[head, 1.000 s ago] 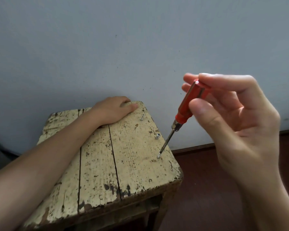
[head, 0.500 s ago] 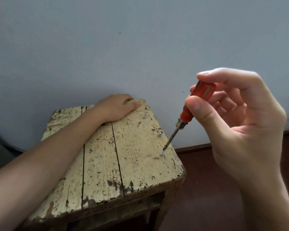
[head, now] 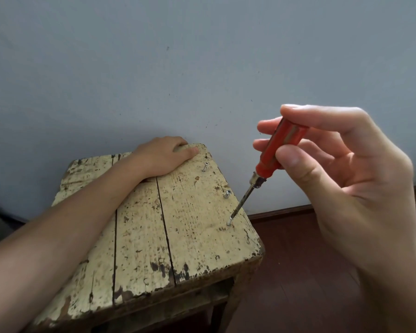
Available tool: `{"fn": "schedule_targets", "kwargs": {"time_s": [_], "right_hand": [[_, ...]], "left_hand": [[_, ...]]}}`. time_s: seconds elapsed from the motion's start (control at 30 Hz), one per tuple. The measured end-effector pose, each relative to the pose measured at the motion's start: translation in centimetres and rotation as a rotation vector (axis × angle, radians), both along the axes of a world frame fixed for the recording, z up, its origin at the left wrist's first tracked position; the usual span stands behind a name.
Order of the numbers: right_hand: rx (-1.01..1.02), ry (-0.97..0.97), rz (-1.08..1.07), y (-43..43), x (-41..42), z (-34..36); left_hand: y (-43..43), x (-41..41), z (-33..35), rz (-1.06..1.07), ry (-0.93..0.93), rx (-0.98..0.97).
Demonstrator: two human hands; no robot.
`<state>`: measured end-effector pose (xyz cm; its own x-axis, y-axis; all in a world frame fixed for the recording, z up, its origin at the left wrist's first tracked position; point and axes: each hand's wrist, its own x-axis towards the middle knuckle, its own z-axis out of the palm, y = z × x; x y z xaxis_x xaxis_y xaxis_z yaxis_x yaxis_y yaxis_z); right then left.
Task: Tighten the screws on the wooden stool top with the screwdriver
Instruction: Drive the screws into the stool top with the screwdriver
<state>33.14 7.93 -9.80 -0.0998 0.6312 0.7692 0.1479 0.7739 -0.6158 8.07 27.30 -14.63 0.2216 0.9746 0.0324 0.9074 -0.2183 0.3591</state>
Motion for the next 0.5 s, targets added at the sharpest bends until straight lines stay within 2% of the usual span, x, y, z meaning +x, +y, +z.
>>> {"fn": "schedule_targets", "kwargs": {"time_s": [0.5], "right_hand": [[0.066,-0.072,-0.157,0.01,-0.05,-0.75]], "left_hand": [[-0.2,0.03,0.04,-0.005,-0.018,0.004]]}}
